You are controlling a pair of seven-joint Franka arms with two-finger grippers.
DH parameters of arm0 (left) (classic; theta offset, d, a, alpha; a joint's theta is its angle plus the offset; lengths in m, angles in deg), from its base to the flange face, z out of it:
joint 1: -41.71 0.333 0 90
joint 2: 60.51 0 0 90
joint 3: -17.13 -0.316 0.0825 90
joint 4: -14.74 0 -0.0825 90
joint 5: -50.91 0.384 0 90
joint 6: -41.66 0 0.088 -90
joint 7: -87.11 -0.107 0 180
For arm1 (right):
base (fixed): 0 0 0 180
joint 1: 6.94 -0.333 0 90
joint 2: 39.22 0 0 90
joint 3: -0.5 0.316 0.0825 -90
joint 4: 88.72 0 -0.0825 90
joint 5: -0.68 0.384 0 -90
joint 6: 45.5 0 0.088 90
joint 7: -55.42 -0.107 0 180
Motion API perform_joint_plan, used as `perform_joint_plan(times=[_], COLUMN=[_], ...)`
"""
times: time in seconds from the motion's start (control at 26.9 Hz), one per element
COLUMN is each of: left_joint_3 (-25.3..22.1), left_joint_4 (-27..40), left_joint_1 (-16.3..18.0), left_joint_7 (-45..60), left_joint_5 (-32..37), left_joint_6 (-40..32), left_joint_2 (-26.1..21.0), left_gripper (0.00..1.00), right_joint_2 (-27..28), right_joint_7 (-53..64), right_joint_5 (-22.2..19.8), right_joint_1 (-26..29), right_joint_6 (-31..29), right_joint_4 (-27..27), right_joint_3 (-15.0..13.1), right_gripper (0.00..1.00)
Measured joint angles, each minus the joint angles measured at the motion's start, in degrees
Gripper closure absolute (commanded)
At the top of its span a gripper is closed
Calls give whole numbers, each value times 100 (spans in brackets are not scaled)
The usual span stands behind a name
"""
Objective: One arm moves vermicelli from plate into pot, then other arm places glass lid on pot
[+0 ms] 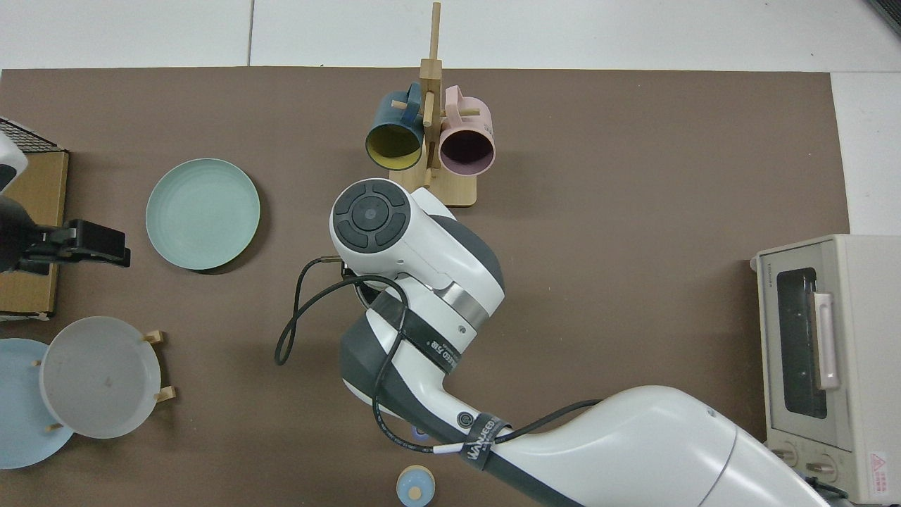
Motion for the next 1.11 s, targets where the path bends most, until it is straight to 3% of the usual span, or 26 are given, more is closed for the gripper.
perform_joint_plan(times=[0.41,0.56,0.67,0.85,1.11], left_joint_3=[0,0,0,0,0], left_joint_4=[0,0,0,0,0], left_joint_1=[0,0,0,0,0], left_joint_7=[0,0,0,0,0], left_joint_5=[0,0,0,0,0], left_joint_6=[0,0,0,0,0], left_joint_2=[0,1,1,1,1], left_gripper=[0,0,0,0,0], right_joint_2=[-733,-1052,-1324,-1757,-2160], right_joint_7=[443,812,1301,2361,3636], right_joint_5=[2,184,532,1278,1666], right_joint_1=[199,352,363,360,385], right_joint_6=[569,628,728,895,950], right_joint_4=[-158,-162,-161,-110,158], right_joint_3=[146,-34,-481,-1509,-2617], right_gripper=[0,0,0,0,0])
